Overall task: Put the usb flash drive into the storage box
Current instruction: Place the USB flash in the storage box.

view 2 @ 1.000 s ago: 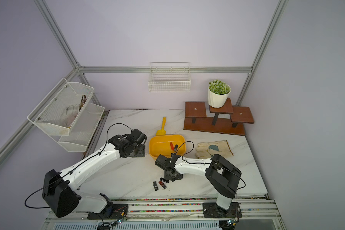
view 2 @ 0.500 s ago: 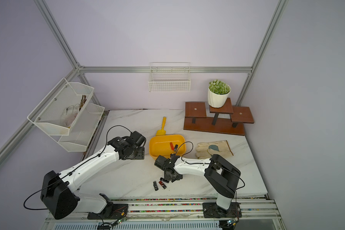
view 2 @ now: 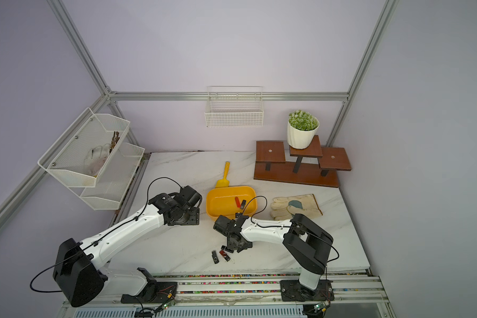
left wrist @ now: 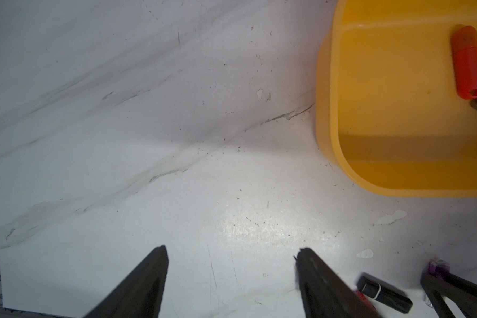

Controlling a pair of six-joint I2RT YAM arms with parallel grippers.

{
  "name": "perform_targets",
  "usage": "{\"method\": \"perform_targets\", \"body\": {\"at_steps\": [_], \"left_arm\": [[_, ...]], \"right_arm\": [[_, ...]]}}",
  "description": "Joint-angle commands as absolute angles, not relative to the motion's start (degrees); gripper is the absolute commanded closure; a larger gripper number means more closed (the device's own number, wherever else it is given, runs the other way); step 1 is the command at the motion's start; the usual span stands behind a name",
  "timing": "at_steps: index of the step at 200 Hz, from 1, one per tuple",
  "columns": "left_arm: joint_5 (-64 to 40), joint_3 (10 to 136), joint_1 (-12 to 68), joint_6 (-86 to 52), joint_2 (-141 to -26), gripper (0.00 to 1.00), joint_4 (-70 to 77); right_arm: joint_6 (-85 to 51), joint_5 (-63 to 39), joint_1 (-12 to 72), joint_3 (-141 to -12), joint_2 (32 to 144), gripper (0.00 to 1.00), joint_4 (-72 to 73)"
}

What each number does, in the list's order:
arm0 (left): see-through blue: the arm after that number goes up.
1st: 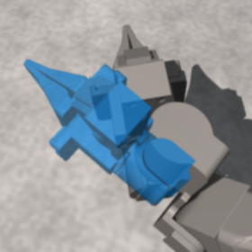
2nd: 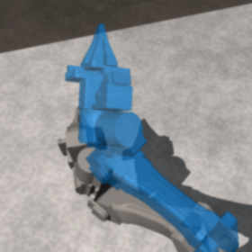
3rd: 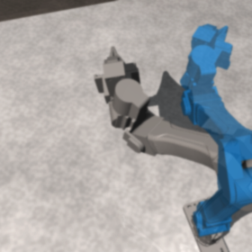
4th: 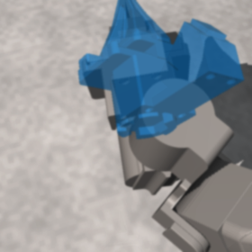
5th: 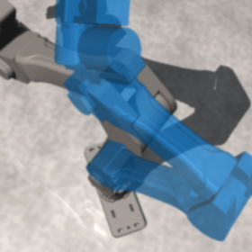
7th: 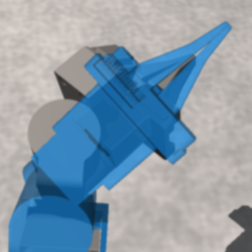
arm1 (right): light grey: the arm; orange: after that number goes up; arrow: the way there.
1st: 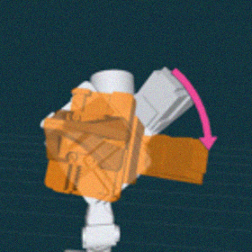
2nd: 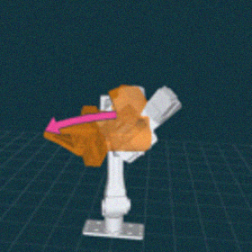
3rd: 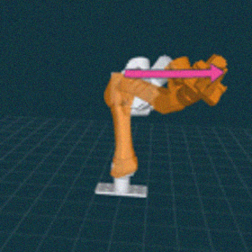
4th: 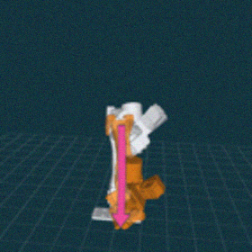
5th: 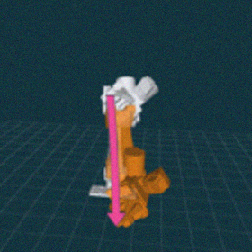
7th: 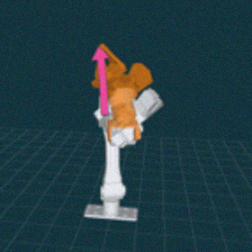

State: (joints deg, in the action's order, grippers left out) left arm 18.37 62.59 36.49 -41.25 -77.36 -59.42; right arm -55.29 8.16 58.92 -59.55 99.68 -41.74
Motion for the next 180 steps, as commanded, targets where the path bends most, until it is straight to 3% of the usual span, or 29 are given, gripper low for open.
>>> {"method": "perform_targets", "body": {"at_steps": [1,49,117,148,180], "left_arm": [[18.1,62.2,37.0,-42.9,-75.1,0.23,-59.5],[17.6,61.7,37.9,-44.2,-74.2,0.23,-60.4],[16.6,59.4,40.6,-47.8,-74.9,0.23,-60.4],[16.2,59.1,43.4,-50.4,-75.9,0.23,-60.3],[16.9,59.4,45.6,-53.0,-77.6,0.23,-60.1]], "right_arm": [[-54.9,8.5,59.3,-58.0,98.8,1.0,-42.7],[-55.2,10.9,59.3,-59.4,92.2,1.0,-48.4],[-52.2,20.0,57.4,-71.7,85.0,1.0,-58.0],[-44.2,19.3,50.5,-74.4,87.9,1.0,-51.8],[-36.1,16.8,46.7,-79.7,98.1,1.0,-46.8]]}}
